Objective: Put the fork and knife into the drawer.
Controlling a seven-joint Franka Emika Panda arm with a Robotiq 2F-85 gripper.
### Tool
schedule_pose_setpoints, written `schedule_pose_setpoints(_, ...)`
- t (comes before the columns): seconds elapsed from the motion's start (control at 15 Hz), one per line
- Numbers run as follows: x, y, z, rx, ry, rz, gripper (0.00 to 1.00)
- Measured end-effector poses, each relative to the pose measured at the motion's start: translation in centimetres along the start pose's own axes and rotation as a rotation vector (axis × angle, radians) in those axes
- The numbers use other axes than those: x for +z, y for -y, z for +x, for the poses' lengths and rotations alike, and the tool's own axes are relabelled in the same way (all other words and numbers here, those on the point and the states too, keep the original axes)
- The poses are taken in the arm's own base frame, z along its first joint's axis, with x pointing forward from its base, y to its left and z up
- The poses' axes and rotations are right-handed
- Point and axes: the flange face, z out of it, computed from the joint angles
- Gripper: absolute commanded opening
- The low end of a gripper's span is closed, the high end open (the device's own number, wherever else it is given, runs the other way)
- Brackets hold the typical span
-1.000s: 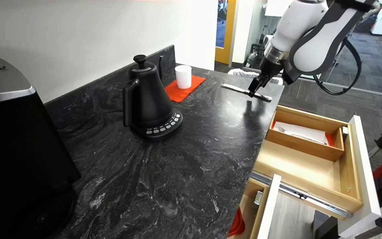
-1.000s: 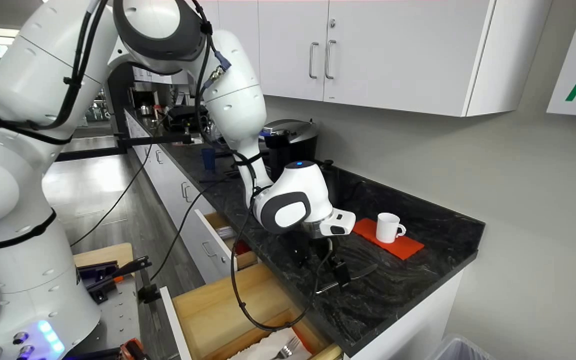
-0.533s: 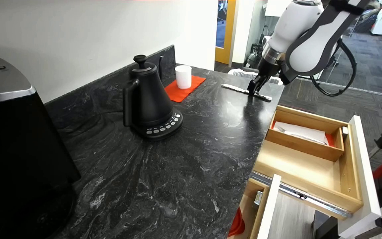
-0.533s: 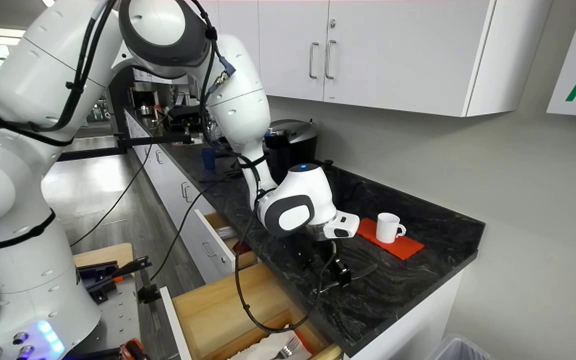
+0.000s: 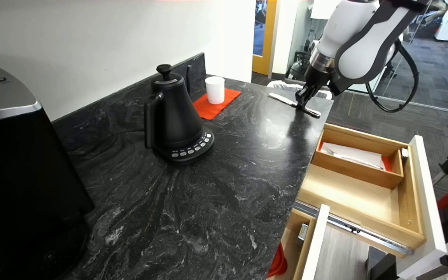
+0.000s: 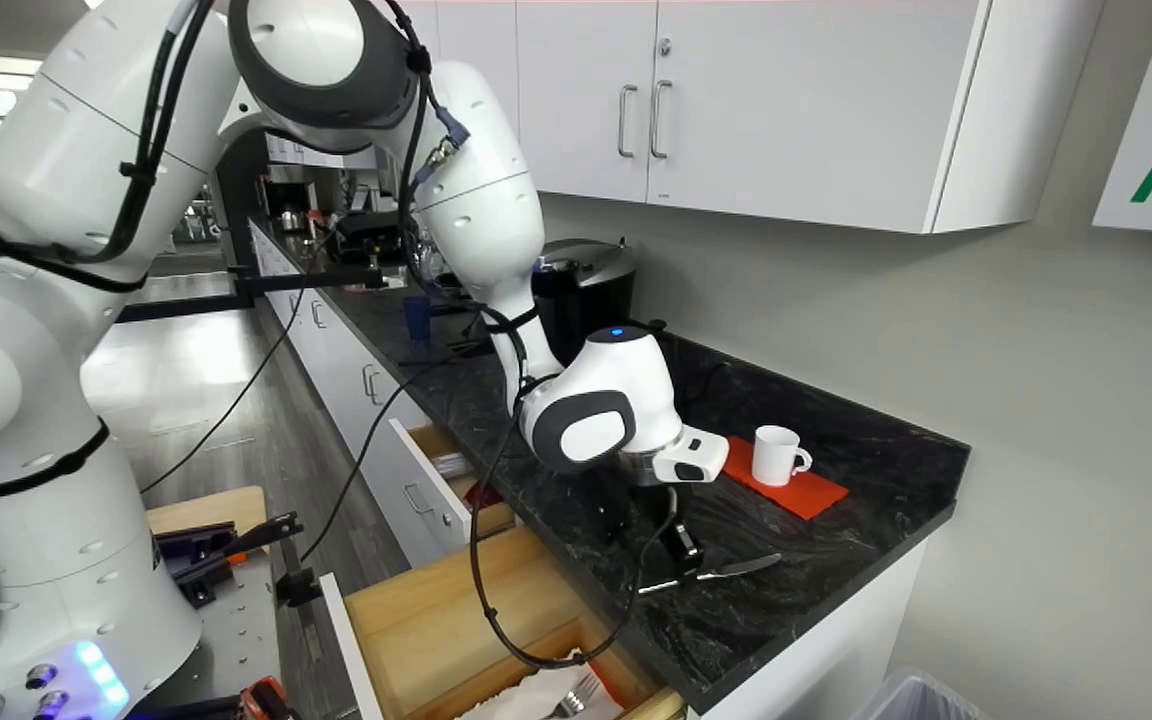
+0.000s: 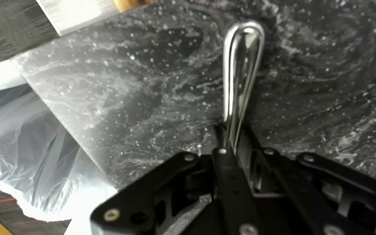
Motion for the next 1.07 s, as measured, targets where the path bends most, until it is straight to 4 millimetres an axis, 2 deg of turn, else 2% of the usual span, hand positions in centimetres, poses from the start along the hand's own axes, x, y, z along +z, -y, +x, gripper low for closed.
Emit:
schedule_pose_setpoints(0.27, -1.1, -0.6, -0.7, 0.022, 0.054, 0.012, 0.08)
schedule_pose_setpoints(0.6, -5.1, -1.2, -2.8, 0.027, 0.098, 0.034, 0.08)
schedule_pose_setpoints(0.8, -7.3, -1.4, -4.8, 0.013, 0.146, 0.045, 0.08)
schedule_pose_setpoints(1.07, -8.5, -1.4, -8.2, -0.045, 0.239, 0.064, 0.08)
